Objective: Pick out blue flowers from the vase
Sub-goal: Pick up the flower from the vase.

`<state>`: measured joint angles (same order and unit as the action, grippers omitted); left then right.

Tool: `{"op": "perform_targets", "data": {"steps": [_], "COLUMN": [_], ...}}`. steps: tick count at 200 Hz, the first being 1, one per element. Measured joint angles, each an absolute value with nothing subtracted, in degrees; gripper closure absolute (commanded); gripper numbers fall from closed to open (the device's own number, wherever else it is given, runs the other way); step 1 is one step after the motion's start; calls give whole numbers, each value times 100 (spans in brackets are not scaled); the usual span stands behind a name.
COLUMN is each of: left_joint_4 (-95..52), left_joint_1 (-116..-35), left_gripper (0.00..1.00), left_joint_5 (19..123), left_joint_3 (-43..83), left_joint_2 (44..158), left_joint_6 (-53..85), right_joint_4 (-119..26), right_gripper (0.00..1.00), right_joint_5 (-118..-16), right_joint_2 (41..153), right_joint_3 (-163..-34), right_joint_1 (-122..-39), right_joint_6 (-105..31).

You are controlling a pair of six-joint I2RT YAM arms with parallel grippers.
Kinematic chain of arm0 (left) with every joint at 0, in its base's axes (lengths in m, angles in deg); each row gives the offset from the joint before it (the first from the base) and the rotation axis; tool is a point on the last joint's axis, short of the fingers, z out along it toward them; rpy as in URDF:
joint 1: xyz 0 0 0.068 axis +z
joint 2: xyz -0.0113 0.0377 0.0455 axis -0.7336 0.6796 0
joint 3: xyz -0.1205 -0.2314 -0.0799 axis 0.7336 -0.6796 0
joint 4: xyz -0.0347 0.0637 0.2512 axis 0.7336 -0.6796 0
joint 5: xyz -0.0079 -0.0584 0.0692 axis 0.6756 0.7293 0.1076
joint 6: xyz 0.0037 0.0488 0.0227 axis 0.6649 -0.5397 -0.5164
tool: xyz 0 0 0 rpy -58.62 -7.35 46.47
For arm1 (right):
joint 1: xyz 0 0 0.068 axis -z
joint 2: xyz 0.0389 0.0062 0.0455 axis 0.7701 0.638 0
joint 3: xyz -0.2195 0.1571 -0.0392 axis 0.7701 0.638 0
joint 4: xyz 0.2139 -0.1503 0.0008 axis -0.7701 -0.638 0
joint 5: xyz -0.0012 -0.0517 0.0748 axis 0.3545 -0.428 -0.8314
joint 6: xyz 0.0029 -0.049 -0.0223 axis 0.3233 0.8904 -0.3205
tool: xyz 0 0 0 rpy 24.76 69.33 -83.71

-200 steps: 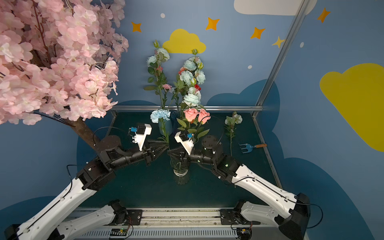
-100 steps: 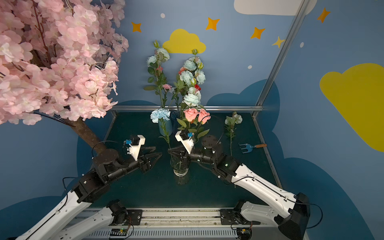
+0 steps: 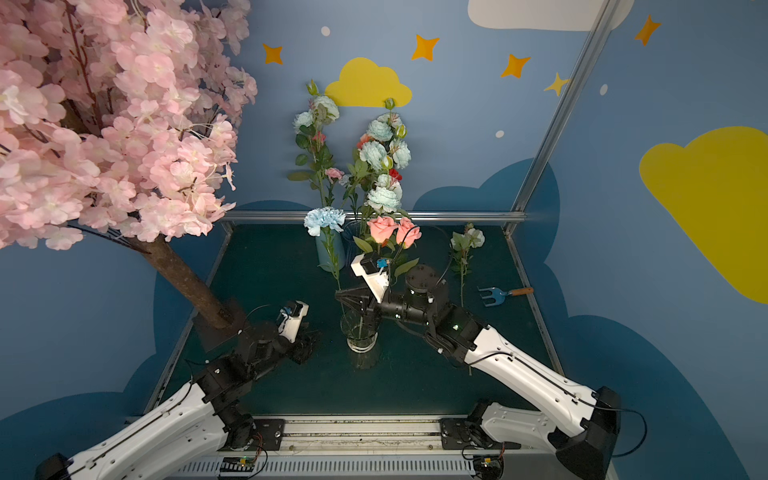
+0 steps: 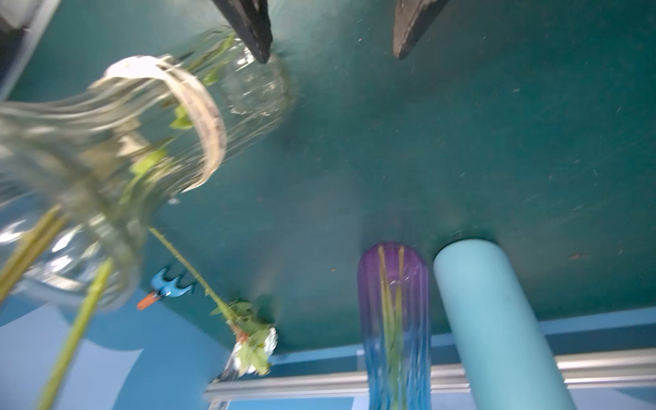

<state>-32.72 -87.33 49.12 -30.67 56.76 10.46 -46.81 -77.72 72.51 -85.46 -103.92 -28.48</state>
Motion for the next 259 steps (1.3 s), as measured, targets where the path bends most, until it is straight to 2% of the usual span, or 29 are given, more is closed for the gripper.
{"op": "perform_targets", "data": {"steps": [27,65,96,153,220,259], "left_joint_4": [-3112,-2966,-2865,-2776,-2721,-2688], "left_joint_1": [-8694,-8453,-8311,-8200,-7981,-7902], "left_gripper": [38,18,12,11,11,11], "left_joint_5": [4663,4477,4473,4538,4774,4888], "left_joint_3": [-3335,-3366,-3366,-3366,-3368,-3377], "left_joint_2": [5637,5504,5541,5705,5790,5803], "left_joint_6": [1105,1256,1342,1401,1449,1460], "right_joint_4": [-4869,-5063,-5166,-5564,-6171,-6571], "right_gripper": [100,100,100,100,100,100], "right_joint_5": [-7724,-7687,-7689,-7477,-6076,-5269], "right_joint_2": [7149,6895,6685,6104,4832,4497], "right_joint_3": [-8848,-8975,-8975,-8951,-8273,-7965], "right_joint_1": [-10390,-10359,-10326,-10294,-10016,-9511], "right_joint_6": [-2754,-2728,-2820,-2870,-2706,-2540]}}
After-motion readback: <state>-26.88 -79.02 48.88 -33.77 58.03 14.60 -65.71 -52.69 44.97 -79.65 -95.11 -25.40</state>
